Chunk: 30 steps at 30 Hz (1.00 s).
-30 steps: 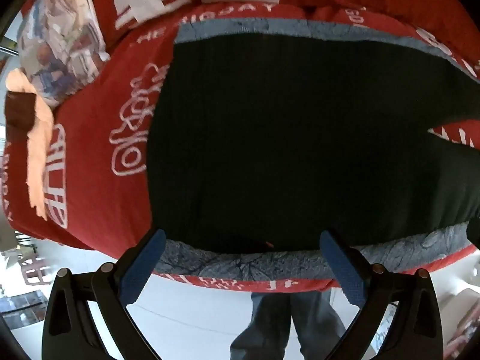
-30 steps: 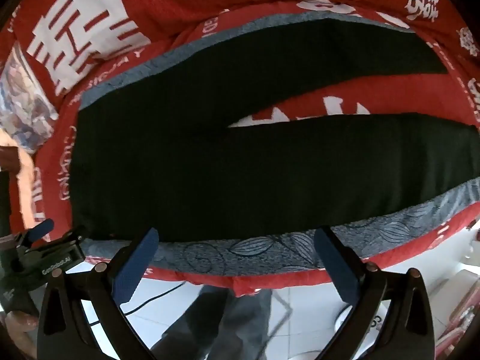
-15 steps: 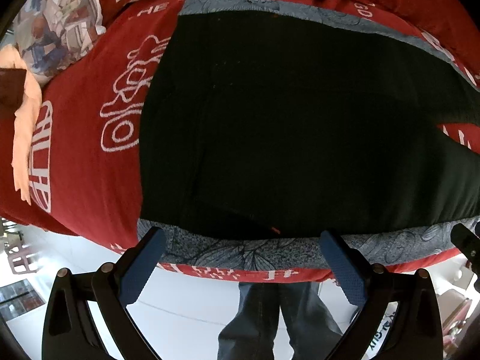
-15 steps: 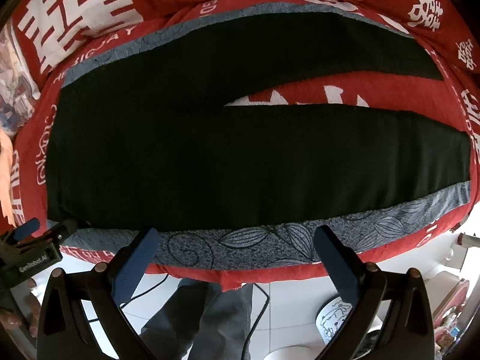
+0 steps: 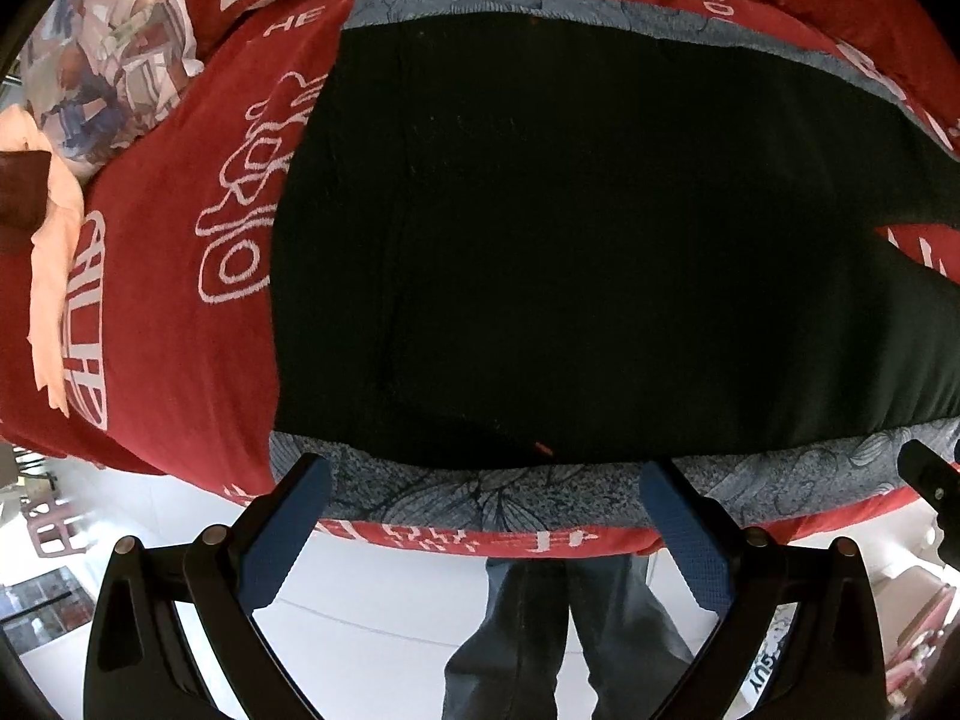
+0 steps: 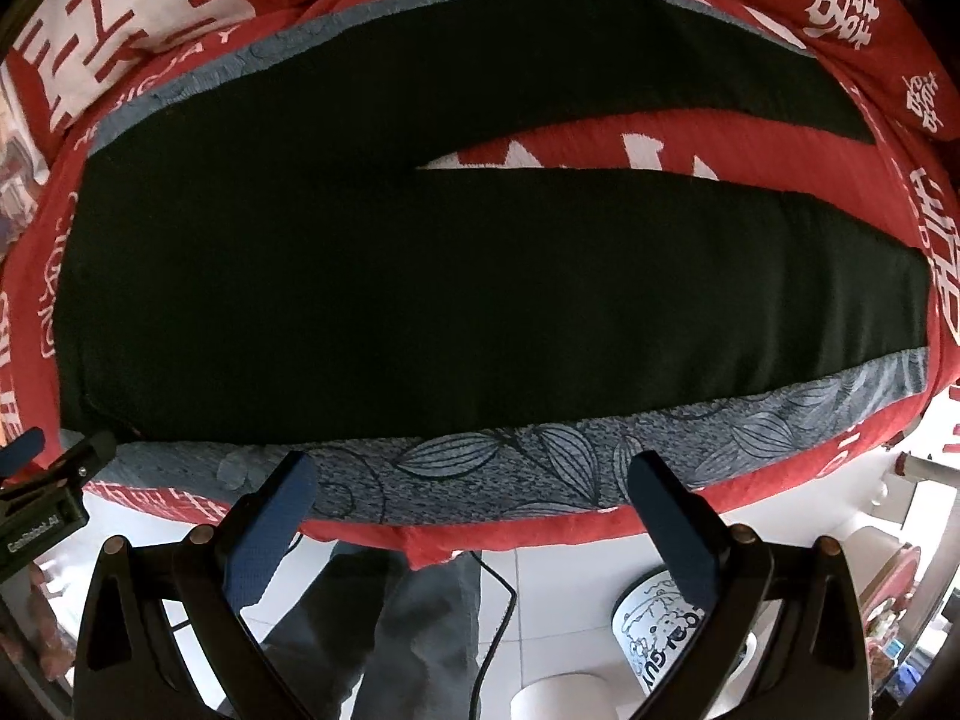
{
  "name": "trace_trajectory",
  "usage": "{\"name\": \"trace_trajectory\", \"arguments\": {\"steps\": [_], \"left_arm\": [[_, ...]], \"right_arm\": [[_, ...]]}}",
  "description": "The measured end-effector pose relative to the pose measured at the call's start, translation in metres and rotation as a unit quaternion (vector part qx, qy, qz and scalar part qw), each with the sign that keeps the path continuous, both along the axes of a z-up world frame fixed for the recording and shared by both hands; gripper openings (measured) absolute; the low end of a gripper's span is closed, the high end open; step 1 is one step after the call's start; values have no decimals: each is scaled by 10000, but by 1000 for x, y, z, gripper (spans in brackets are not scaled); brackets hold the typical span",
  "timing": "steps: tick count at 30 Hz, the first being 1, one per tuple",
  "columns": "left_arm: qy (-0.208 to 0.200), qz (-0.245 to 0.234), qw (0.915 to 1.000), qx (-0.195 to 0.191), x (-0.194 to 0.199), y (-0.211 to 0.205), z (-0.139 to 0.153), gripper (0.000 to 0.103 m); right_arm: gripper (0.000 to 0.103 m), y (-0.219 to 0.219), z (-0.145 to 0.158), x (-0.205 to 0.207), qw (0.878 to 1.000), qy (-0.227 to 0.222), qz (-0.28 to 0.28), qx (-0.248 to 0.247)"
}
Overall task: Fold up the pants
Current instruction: 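Position both grippers open over the grey waistband of the black pants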
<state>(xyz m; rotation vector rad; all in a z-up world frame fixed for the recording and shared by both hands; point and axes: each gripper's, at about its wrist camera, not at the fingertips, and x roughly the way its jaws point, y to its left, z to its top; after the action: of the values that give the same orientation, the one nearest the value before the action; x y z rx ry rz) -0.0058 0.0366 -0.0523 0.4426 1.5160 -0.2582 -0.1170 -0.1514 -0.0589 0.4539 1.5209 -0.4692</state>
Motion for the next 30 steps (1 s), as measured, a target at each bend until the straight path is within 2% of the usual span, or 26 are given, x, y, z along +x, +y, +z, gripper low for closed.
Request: {"name": "trace_trajectory", "arguments": {"steps": [30], "left_arm": [[116,-27,9998,157,2,-21,-8,103]], "right_arm": [[103,-19,-3,-1,10000,60,7,11]]}}
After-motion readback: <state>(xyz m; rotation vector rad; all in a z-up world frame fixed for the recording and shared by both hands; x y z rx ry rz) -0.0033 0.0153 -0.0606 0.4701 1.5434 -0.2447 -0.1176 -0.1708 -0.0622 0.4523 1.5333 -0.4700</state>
